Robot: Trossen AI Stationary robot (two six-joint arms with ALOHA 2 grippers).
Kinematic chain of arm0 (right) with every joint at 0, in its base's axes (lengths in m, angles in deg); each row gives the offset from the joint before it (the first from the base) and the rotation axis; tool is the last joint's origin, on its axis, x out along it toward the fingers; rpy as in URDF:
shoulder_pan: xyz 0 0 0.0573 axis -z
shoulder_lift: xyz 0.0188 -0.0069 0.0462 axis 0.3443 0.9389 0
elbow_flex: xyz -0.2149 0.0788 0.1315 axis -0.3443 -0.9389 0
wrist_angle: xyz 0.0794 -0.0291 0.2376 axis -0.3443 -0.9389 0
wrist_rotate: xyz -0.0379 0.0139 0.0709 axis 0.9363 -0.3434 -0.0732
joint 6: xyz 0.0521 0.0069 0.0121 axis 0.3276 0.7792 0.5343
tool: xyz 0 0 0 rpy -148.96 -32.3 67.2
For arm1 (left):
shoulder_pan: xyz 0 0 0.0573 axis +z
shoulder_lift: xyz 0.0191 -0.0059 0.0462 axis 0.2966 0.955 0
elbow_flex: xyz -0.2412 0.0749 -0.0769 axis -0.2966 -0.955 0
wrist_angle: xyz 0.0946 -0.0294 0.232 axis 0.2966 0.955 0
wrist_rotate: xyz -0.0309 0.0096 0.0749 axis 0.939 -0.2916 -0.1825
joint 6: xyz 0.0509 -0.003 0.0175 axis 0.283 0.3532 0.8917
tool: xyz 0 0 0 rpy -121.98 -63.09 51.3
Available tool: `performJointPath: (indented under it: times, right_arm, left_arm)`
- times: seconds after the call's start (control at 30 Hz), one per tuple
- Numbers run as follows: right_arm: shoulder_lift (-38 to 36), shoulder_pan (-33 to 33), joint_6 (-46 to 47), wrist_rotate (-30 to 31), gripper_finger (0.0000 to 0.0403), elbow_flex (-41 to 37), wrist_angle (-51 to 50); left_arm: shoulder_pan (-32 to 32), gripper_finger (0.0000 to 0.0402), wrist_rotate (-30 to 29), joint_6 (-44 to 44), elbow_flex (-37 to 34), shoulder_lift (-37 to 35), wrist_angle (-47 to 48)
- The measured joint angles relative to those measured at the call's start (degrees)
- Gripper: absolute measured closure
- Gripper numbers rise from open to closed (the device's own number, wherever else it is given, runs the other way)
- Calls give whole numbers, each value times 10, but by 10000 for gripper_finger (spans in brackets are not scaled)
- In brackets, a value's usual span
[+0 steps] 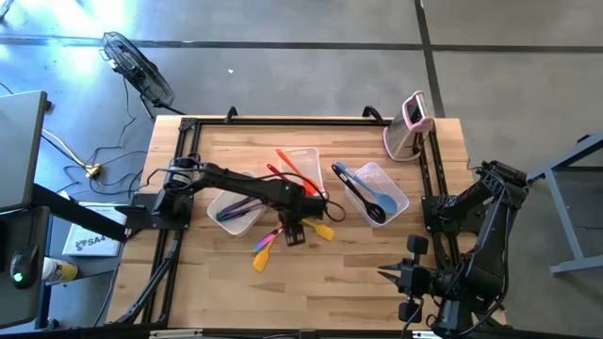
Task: Pick & Place Kitchen Items
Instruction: Put the blue table knife into the left white bin
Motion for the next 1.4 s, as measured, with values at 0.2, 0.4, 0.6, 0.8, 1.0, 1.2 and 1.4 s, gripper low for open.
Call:
performJointPath:
  times: [0.2, 0.4, 0.6, 0.8, 1.0, 1.2, 1.4]
  right_arm:
    - [0, 0, 1, -1, 374, 0, 0]
    - [0, 0, 0, -1, 374, 0, 0]
    - [0, 0, 0, -1, 374, 0, 0]
    - [0, 0, 1, 0, 374, 0, 3]
    - [0, 0, 1, 1, 374, 0, 6]
    - [0, 0, 1, 1, 374, 0, 8]
    - [0, 0, 0, 1, 374, 0, 9]
  left_arm:
    - [13, 183, 34, -62, -14, 0, -1]
    - [13, 183, 33, -120, -22, 0, -22]
    - [11, 183, 10, -134, -22, 0, -34]
    - [11, 183, 3, -134, -22, 14, -29]
    - [11, 183, -1, -130, -21, 26, -34]
    - [11, 183, -5, -130, -30, 26, -30]
    - [11, 183, -8, -130, -36, 24, -26]
